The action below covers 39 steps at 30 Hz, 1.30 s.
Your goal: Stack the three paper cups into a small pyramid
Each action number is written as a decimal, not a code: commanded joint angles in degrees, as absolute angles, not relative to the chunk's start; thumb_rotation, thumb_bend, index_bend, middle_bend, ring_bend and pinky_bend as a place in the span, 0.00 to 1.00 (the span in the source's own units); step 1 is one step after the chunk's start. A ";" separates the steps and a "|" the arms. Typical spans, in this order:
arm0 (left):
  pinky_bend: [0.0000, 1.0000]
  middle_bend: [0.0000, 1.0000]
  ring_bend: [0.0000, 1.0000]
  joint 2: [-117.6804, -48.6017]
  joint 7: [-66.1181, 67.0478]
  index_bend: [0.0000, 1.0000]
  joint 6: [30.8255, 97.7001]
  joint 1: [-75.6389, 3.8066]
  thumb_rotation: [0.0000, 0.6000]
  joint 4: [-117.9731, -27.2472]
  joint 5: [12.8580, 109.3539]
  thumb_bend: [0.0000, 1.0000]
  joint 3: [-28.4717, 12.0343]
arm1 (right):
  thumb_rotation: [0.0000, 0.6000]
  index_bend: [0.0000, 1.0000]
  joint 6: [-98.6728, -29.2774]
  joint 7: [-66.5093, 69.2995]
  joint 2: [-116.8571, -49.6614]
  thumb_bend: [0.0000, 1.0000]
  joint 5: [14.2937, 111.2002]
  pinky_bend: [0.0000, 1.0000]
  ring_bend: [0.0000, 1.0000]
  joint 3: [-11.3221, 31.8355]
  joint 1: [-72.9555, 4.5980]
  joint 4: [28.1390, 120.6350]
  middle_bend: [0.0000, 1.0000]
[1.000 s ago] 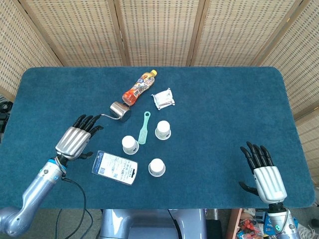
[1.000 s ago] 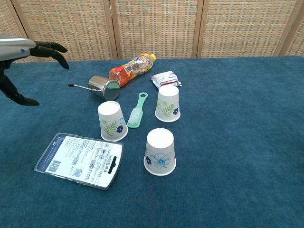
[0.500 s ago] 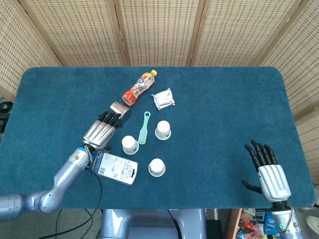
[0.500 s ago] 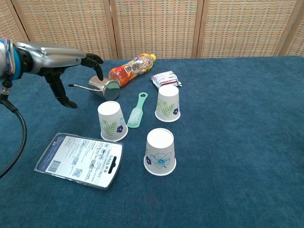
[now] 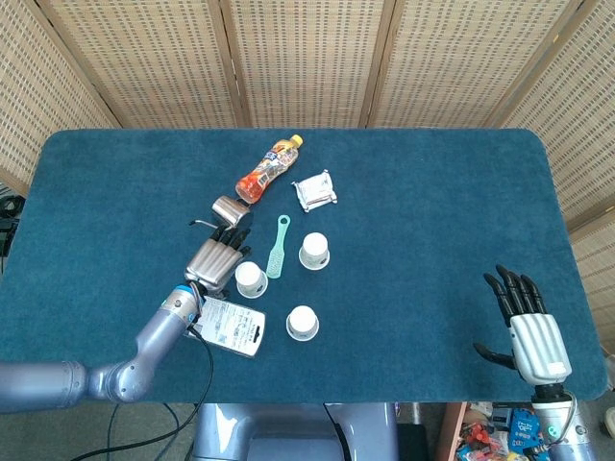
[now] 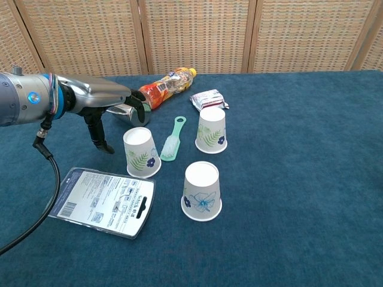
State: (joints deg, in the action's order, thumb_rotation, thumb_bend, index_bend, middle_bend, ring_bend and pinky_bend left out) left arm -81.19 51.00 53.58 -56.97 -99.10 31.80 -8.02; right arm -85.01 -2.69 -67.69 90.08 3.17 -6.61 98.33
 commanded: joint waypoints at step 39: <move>0.00 0.00 0.00 -82.15 46.15 0.43 60.51 -59.86 1.00 -101.06 36.88 0.23 -7.57 | 1.00 0.00 -84.89 -2.19 -67.59 0.07 90.42 0.00 0.00 2.85 -6.74 98.60 0.00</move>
State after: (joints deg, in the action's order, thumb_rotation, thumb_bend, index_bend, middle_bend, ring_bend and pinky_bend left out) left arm -83.28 46.48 59.86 -59.93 -99.75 35.85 -7.11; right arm -84.89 -2.20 -67.59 90.42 2.85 -6.74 98.60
